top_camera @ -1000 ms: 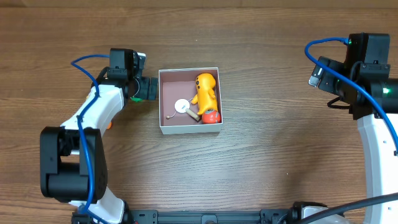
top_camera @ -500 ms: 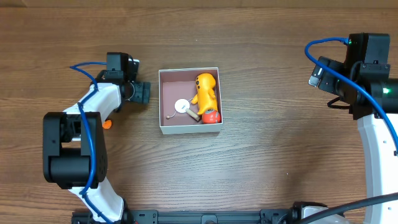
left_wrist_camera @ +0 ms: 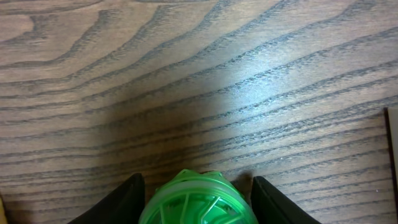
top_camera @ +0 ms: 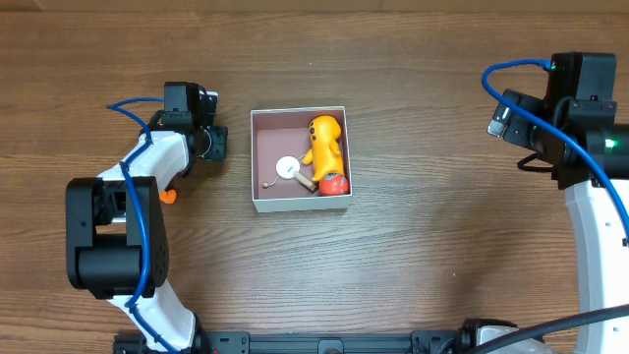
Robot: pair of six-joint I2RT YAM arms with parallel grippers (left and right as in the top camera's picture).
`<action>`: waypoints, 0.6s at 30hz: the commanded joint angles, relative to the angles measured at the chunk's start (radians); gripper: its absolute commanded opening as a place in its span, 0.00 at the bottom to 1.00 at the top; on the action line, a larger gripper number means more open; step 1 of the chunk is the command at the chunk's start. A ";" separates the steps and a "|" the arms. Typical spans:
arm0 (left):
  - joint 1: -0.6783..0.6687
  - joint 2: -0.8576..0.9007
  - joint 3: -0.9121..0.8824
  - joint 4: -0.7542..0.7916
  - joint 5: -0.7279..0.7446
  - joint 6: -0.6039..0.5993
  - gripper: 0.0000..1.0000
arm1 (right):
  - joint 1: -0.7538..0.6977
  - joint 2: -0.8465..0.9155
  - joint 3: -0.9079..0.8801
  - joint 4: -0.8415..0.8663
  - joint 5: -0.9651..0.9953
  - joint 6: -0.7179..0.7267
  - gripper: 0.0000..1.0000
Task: Pack container
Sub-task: 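Carry the green lid into the box and release it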
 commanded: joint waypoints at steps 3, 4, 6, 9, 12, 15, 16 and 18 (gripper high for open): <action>0.001 0.006 0.018 0.009 0.015 -0.006 0.51 | -0.003 -0.003 0.006 0.003 0.003 0.004 1.00; 0.001 0.006 0.021 0.008 0.014 -0.006 0.51 | -0.003 -0.003 0.006 0.003 0.003 0.004 1.00; 0.001 0.005 0.030 0.005 0.015 -0.006 0.52 | -0.003 -0.003 0.006 0.003 0.003 0.004 1.00; 0.000 -0.003 0.045 -0.004 0.015 -0.006 0.52 | -0.003 -0.003 0.006 0.003 0.003 0.004 1.00; 0.000 -0.008 0.081 -0.047 0.016 -0.007 0.52 | -0.003 -0.003 0.006 0.003 0.003 0.004 1.00; -0.001 -0.010 0.161 -0.147 0.026 -0.006 0.52 | -0.003 -0.003 0.006 0.003 0.003 0.004 1.00; -0.001 -0.010 0.183 -0.173 0.027 -0.006 0.52 | -0.003 -0.003 0.006 0.003 0.003 0.004 1.00; -0.001 -0.010 0.251 -0.245 0.029 -0.006 0.54 | -0.003 -0.003 0.006 0.003 0.003 0.004 1.00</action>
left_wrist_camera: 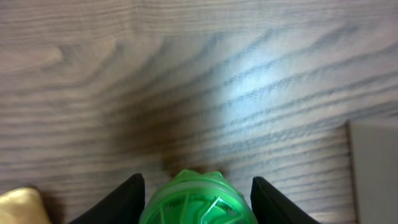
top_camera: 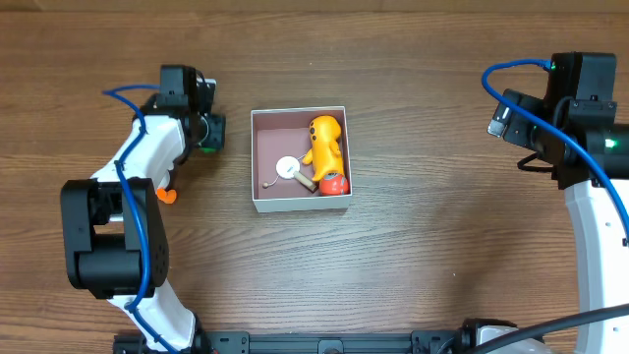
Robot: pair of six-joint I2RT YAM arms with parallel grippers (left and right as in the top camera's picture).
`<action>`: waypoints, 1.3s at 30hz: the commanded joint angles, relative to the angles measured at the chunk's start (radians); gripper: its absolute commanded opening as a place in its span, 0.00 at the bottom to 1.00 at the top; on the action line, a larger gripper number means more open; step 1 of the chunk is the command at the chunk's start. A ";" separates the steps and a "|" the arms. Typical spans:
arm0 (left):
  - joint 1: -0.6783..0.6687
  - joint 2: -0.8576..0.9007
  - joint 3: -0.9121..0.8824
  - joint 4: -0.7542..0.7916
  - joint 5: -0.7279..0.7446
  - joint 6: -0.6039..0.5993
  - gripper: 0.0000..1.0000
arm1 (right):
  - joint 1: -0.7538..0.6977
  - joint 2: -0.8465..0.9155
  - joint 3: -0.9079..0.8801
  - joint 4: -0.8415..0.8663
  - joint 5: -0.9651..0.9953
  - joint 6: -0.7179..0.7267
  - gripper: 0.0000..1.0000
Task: Pack container
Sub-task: 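Carry the green lid into the box and release it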
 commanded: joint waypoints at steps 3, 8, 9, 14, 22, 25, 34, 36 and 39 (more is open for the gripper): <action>-0.001 -0.010 0.193 -0.136 0.060 -0.006 0.53 | -0.003 -0.003 0.006 0.003 0.003 0.004 1.00; -0.003 -0.010 0.392 -0.297 0.193 -0.051 0.47 | -0.003 -0.003 0.006 0.003 0.003 0.004 1.00; -0.003 -0.010 0.426 -0.321 0.239 -0.052 0.49 | -0.003 -0.003 0.006 0.003 0.003 0.004 1.00; -0.030 -0.010 0.525 -0.375 0.340 -0.056 0.52 | -0.003 -0.003 0.006 0.003 0.003 0.004 1.00; -0.200 -0.010 0.544 -0.378 0.389 -0.059 0.55 | -0.003 -0.003 0.006 0.003 0.003 0.004 1.00; -0.263 -0.010 0.544 -0.381 0.374 -0.060 0.55 | -0.003 -0.003 0.006 0.003 0.003 0.004 1.00; -0.360 -0.009 0.531 -0.477 0.169 -0.072 0.58 | -0.003 -0.003 0.006 0.003 0.003 0.004 1.00; -0.360 -0.009 0.510 -0.476 0.169 -0.100 0.59 | -0.003 -0.003 0.006 0.003 0.003 0.004 1.00; -0.360 -0.009 0.459 -0.452 0.169 -0.104 0.59 | -0.003 -0.003 0.006 0.003 0.003 0.004 1.00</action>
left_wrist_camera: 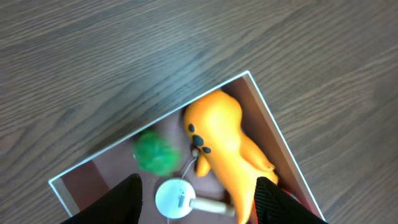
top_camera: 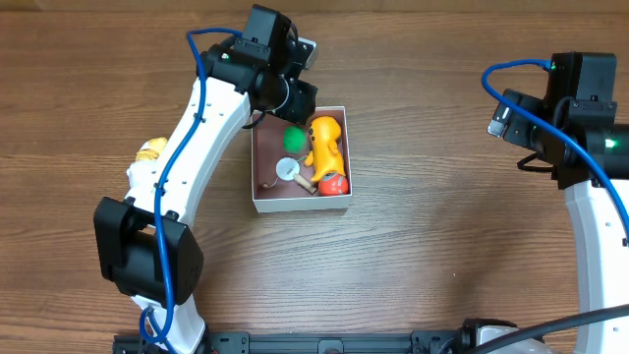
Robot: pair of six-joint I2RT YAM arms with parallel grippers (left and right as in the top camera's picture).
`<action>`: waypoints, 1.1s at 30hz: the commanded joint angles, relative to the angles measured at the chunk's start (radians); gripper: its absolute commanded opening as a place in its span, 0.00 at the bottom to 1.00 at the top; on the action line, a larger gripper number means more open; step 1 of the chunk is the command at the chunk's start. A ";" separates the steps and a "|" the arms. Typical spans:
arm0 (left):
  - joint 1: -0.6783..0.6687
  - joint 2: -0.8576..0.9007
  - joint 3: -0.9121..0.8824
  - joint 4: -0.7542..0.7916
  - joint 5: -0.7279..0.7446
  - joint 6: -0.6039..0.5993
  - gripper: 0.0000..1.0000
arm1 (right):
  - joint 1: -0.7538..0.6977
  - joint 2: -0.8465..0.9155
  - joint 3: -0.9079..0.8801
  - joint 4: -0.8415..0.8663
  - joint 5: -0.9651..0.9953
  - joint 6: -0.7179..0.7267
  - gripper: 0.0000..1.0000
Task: Pack container
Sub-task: 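Carry the green lid into the box and release it, then move the left gripper to the plush duck and grasp it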
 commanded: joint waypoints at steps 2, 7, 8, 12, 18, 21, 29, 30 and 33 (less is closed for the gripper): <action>-0.002 -0.009 -0.083 0.050 -0.030 -0.029 0.59 | -0.003 -0.003 0.006 0.002 0.003 0.004 1.00; -0.001 -0.010 -0.063 0.060 -0.113 -0.029 0.57 | -0.003 -0.003 0.006 0.003 0.003 0.003 1.00; -0.001 -0.012 -0.045 0.045 -0.144 -0.029 0.57 | -0.003 -0.003 0.006 0.003 0.003 0.004 1.00; 0.003 -0.075 0.020 -0.097 -0.235 -0.132 0.58 | -0.003 -0.003 0.006 0.002 0.003 0.004 1.00; 0.040 -0.213 0.020 -0.285 -0.309 -0.266 0.64 | -0.003 -0.003 0.006 0.003 0.003 0.004 1.00; 0.058 -0.269 0.019 -0.367 -0.349 -0.274 0.69 | -0.003 -0.003 0.006 0.003 0.003 0.004 1.00; 0.141 -0.346 -0.076 -0.412 -0.459 -0.313 0.82 | -0.003 -0.003 0.006 0.002 0.003 0.004 1.00; 0.166 -0.349 -0.106 -0.400 -0.459 -0.312 0.85 | -0.003 -0.003 0.006 0.002 0.003 0.004 1.00; 0.258 -0.350 -0.217 -0.336 -0.436 -0.285 0.86 | -0.003 -0.003 0.006 0.002 0.003 0.004 1.00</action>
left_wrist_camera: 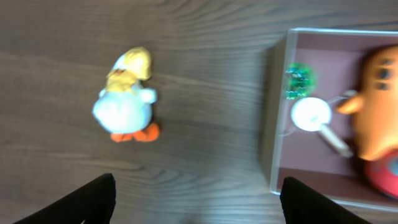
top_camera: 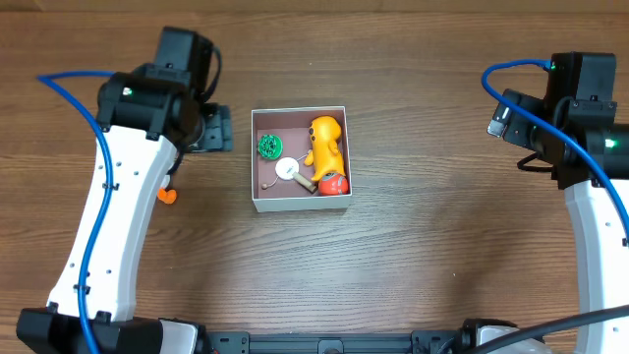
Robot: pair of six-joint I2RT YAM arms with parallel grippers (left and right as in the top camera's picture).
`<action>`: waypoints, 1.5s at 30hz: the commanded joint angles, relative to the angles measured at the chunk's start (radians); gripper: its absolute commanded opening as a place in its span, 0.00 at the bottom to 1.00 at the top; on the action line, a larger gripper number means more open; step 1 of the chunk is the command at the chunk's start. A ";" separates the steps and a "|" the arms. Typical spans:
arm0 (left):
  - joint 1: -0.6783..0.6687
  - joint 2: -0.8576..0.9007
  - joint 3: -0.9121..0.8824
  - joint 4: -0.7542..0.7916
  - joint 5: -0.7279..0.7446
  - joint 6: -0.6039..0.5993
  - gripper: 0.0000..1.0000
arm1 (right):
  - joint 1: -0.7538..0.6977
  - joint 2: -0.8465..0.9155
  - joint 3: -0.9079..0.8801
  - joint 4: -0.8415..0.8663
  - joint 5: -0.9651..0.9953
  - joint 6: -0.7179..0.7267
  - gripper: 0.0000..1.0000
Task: Pack container
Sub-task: 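Move the left gripper to the plush duck and grasp it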
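Observation:
The white box (top_camera: 257, 202) with a brown floor sits mid-table. In it lie a green ball (top_camera: 268, 147), a white disc (top_camera: 287, 168), a yellow-orange toy (top_camera: 327, 143) and a red piece (top_camera: 334, 183). In the left wrist view the green ball (left_wrist_camera: 300, 79) rests in the box's back left corner. My left gripper (top_camera: 211, 131) hangs open and empty just left of the box. Its fingers (left_wrist_camera: 93, 199) stand wide apart above bare wood, between the box and a toy duck (left_wrist_camera: 127, 102). The right arm (top_camera: 565, 108) stays at the far right.
The duck is white and yellow with orange feet (top_camera: 167, 195), and in the overhead view my left arm mostly covers it. The box wall (left_wrist_camera: 273, 118) rises close to the right of my left fingers. Blue cables loop from both arms.
My left gripper was open over the box's back left corner. It is now left of the box, over the table beside the duck. The green ball lies in the box.
First my left gripper was shut on the green ball over the table left of the box, and it still held it a moment later. Then it was open above the box with the ball inside. Now it is off the box, empty. The right arm stayed still.

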 commanded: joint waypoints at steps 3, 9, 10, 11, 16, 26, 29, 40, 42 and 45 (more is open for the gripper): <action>0.156 -0.008 -0.209 0.141 0.060 0.068 0.86 | -0.003 -0.003 0.006 0.003 0.003 0.004 1.00; 0.354 -0.008 -0.368 0.316 0.177 0.176 0.92 | -0.003 -0.003 0.006 0.003 0.003 0.004 1.00; 0.377 -0.007 -0.384 0.330 0.179 0.195 0.94 | -0.003 -0.003 0.006 0.003 0.003 0.004 1.00; 0.406 -0.006 -0.404 0.347 0.187 0.196 0.97 | -0.003 -0.003 0.006 0.003 0.003 0.004 1.00; 0.459 0.002 -0.537 0.504 0.257 0.221 1.00 | -0.003 -0.003 0.006 0.003 0.003 0.004 1.00; 0.459 0.054 -0.616 0.690 0.237 0.227 1.00 | -0.003 -0.003 0.006 0.003 0.003 0.004 1.00; 0.459 0.101 -0.616 0.703 0.238 0.227 1.00 | -0.003 -0.003 0.006 0.003 0.003 0.004 1.00; 0.459 0.176 -0.601 0.693 0.291 0.216 0.72 | -0.003 -0.003 0.006 0.003 0.003 0.004 1.00; 0.459 0.167 -0.571 0.661 0.291 0.199 0.64 | -0.003 -0.003 0.006 0.003 0.003 0.004 1.00; 0.459 0.147 -0.496 0.588 0.291 0.184 0.50 | -0.003 -0.003 0.006 0.003 0.003 0.004 1.00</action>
